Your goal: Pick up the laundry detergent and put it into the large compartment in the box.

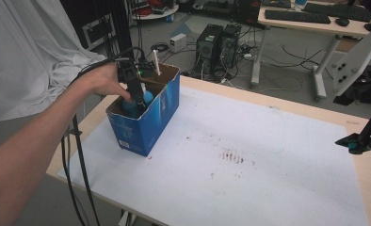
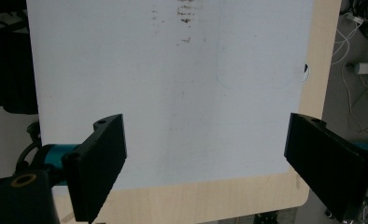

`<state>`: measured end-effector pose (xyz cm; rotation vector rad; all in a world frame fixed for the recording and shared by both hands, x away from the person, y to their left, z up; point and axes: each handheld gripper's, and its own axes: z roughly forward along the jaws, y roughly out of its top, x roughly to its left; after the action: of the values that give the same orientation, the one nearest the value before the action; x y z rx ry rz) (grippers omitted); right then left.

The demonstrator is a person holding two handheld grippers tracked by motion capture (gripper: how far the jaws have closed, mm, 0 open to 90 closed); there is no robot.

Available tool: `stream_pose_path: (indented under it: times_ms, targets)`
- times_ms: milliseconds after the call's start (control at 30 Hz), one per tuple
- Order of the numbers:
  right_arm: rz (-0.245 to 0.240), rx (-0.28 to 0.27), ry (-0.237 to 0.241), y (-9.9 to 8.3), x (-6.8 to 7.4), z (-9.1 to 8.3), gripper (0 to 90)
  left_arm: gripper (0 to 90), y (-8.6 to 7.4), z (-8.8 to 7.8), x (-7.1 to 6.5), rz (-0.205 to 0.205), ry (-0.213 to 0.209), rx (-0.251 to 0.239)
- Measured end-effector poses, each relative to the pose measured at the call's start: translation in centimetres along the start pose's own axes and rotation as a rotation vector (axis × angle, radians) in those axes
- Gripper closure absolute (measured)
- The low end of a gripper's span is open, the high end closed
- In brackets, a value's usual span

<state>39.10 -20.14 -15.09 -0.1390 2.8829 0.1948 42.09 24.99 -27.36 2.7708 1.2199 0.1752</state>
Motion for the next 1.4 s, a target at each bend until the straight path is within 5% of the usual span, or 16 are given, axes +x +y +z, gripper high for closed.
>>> stream_pose_path:
  times_ms: [1400]
  targets:
    - [-0.006,0.004,0.008,0.15,0.42,0.08,12.2,30.1,-0.29,-0.23,0.21,-0.007,0.009,-0.010]
